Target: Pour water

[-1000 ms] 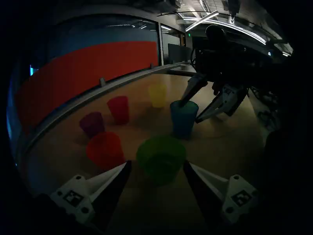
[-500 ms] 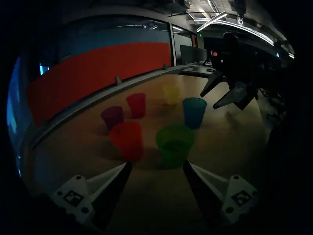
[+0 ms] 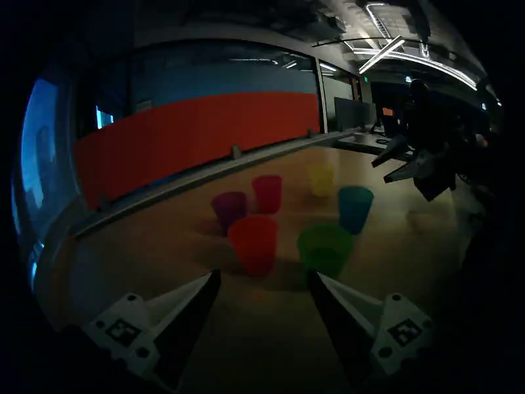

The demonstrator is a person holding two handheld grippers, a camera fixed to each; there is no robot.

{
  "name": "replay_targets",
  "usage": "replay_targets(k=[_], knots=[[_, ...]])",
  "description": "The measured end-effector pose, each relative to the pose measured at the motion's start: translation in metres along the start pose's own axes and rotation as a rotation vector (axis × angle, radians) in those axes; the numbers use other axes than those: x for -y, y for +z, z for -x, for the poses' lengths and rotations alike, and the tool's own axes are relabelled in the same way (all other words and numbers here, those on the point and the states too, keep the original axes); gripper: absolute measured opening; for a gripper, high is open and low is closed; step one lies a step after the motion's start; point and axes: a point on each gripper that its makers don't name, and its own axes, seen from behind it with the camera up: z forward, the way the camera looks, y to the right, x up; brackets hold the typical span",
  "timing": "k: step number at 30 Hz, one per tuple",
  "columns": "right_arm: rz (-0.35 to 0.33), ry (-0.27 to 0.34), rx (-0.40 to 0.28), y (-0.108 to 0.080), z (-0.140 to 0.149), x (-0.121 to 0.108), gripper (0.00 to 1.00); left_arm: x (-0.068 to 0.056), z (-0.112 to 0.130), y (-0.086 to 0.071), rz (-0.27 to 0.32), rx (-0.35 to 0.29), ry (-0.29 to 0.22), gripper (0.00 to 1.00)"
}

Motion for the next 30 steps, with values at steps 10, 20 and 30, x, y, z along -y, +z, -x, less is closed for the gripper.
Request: replay_targets(k=[10, 20, 30], knots=[[0.165, 0.107, -0.118, -0.009, -0.022, -0.033, 1.00, 0.039, -0.024, -0.016, -0.178, -0.122, -0.078, 0.98], [0.321, 0.164, -0.234, -0.013, -0.049, -0.061, 1.00, 0.069, -0.040, -0.035, -0.326, -0.236, -0.207, 0.98], [0.515, 0.187, -0.358, -0.024, -0.074, -0.087, 1.00, 0.092, -0.065, -0.047, -0.476, -0.292, -0.162, 0.98]])
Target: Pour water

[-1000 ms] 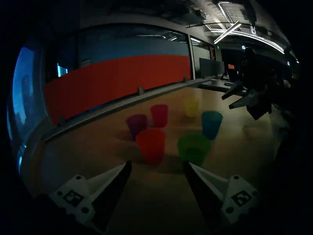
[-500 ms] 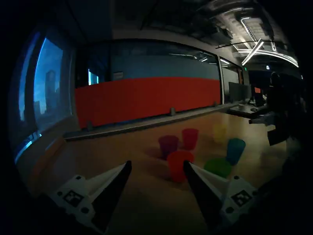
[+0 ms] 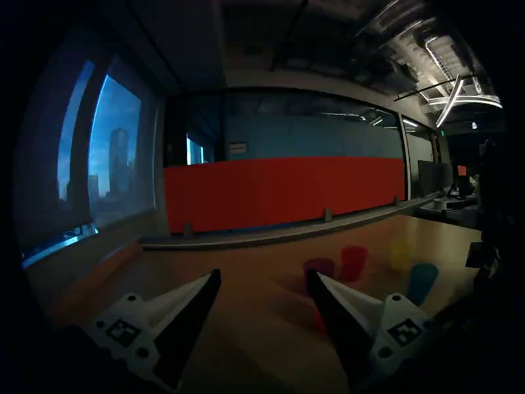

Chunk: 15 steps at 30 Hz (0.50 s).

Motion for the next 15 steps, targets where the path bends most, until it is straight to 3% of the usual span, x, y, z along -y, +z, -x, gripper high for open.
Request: replay_targets(k=[8, 15], knots=[[0.113, 0.003, -0.094, -0.005, -0.022, -0.014, 1.00, 0.004, -0.016, 0.006, -0.054, -0.045, -0.032, 0.97], [0.151, 0.027, -0.124, -0.010, -0.031, -0.020, 1.00, 0.011, -0.023, 0.008, -0.099, -0.072, -0.038, 0.98]])
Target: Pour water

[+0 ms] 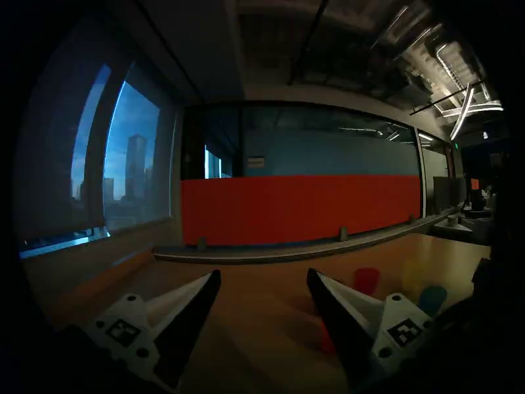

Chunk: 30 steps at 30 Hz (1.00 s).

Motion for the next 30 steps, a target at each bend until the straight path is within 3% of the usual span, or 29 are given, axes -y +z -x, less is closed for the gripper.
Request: replay_targets(k=[8, 17, 30], knots=[[0.017, 0.041, 0.019, 0.002, 0.008, -0.007, 1.00, 0.014, 0.006, 0.001, -0.062, -0.019, -0.006, 0.97], [0.009, 0.060, 0.033, 0.000, 0.010, -0.002, 1.00, 0.021, 0.025, 0.001, -0.089, -0.032, -0.017, 0.98], [0.010, 0.055, 0.040, 0.003, 0.008, 0.003, 1.00, 0.017, 0.043, 0.005, -0.108, -0.041, -0.031, 0.98]])
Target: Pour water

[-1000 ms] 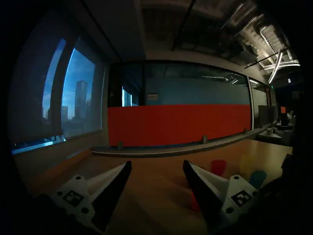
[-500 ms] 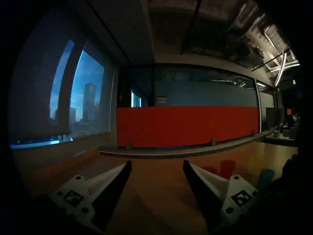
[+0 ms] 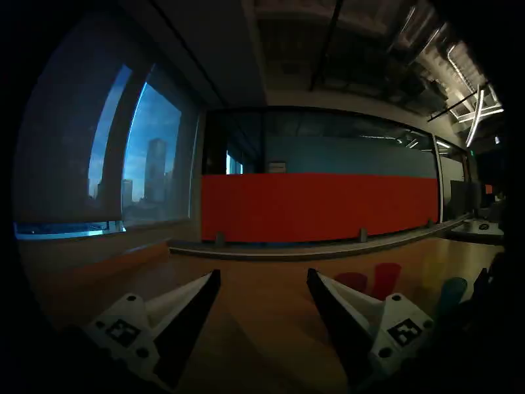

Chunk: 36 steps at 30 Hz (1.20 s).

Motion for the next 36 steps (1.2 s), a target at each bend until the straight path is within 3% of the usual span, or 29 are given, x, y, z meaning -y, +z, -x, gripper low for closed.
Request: replay_targets(k=[8, 26, 36], knots=[[0.005, -0.003, 0.003, 0.001, 0.001, -0.004, 1.00, -0.008, 0.013, 0.000, 0.016, 0.018, -0.001, 0.97], [0.023, -0.001, 0.011, -0.001, 0.005, -0.013, 1.00, -0.009, 0.033, 0.002, 0.020, 0.047, -0.014, 0.98], [0.026, -0.005, 0.015, 0.000, 0.004, -0.013, 1.00, -0.014, 0.039, 0.002, 0.033, 0.064, 0.005, 0.98]])
